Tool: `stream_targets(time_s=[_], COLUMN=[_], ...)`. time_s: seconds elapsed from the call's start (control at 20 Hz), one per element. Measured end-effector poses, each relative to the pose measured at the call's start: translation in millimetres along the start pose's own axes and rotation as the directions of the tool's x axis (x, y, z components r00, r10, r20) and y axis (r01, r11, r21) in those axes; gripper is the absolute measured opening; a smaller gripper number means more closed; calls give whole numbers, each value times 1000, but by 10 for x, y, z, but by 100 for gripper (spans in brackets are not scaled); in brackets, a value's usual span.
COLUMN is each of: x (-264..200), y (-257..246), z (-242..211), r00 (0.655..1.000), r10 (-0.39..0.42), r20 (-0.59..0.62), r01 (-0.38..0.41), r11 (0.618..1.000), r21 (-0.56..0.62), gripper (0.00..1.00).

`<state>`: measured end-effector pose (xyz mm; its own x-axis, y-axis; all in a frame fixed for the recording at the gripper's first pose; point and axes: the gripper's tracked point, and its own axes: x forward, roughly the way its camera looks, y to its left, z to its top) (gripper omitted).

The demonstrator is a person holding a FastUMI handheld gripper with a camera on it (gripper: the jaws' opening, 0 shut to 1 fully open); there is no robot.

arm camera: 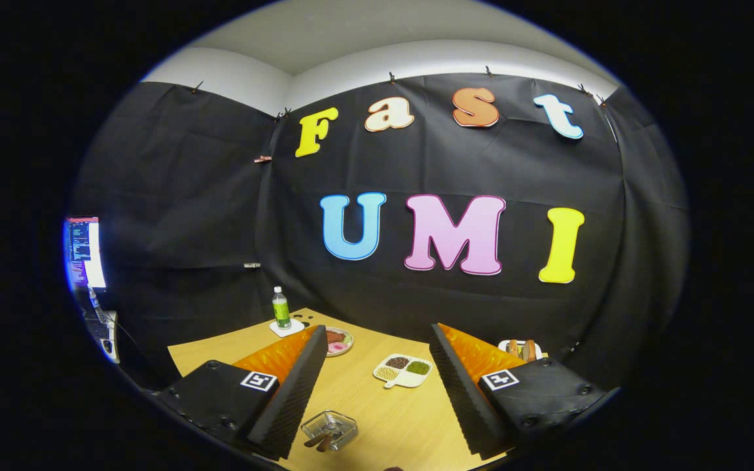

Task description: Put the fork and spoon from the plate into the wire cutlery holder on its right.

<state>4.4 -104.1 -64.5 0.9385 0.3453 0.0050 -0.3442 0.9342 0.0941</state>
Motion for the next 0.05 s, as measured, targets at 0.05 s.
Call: stream_targets(time_s=[0.05], x=[0], y=[-16], z=[-3], r00=[1000], r10=[-2], r20=[-1], r01=[2], r11=[1000], r21=[-2], gripper=[97])
